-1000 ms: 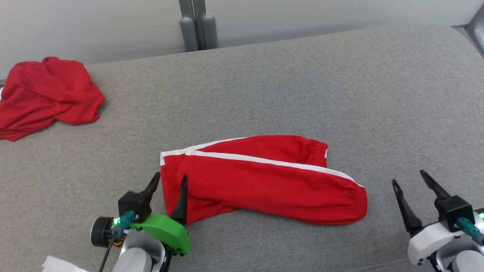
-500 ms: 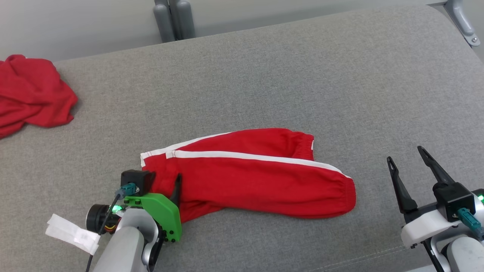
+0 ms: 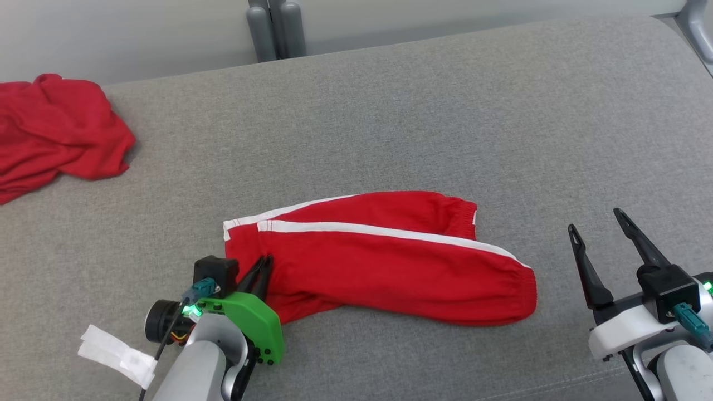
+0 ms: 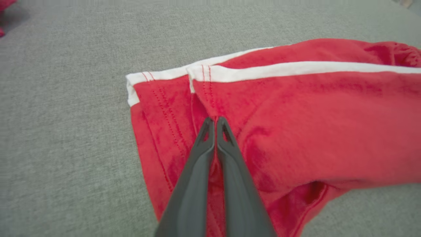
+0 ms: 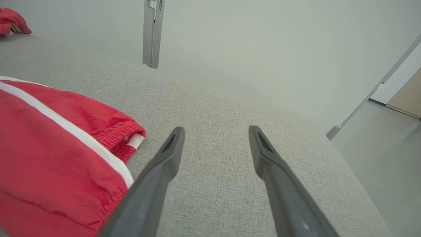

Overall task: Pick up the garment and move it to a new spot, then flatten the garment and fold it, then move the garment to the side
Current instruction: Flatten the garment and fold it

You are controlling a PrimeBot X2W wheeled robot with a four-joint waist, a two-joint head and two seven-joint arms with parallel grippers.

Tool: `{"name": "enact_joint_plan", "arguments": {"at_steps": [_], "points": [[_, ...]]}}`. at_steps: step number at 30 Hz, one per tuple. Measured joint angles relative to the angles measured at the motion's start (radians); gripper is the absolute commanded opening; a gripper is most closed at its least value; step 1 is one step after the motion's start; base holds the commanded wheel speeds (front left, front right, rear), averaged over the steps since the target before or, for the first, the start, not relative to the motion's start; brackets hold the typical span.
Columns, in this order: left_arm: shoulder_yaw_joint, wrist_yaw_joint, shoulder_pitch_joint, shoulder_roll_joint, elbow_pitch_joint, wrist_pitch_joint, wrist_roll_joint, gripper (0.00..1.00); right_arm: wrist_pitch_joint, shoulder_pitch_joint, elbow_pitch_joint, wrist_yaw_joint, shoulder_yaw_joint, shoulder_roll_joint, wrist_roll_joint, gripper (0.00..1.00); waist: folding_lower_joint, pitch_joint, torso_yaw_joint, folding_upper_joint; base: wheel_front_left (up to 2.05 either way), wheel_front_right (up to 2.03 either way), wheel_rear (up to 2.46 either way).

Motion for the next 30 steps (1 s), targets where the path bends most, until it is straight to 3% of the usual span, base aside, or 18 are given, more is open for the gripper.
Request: {"name": "enact_joint_plan", "arguments": {"at_steps": [9, 18, 30], "points": [[0.019, 0.018, 0.098, 0.013, -0.152, -0.092, -0.017, 0.00, 0.000, 0.011, -0.006, 0.000, -0.007, 0.003, -0.002, 1.00, 0.0000, -0.031, 0.041, 0.0000, 0.00, 0.00, 0.00], [0.031, 0.059, 0.300, 0.030, -0.331, -0.083, -0.060, 0.00, 0.000, 0.040, -0.005, 0.000, -0.058, 0.049, -0.006, 1.00, 0.0000, -0.060, 0.104, 0.0000, 0.00, 0.00, 0.00], [0.036, 0.068, 0.359, 0.012, -0.230, -0.077, -0.120, 0.00, 0.000, 0.051, -0.002, 0.000, -0.129, 0.166, -0.009, 1.00, 0.0000, -0.075, 0.117, 0.0000, 0.00, 0.00, 0.00]]}}
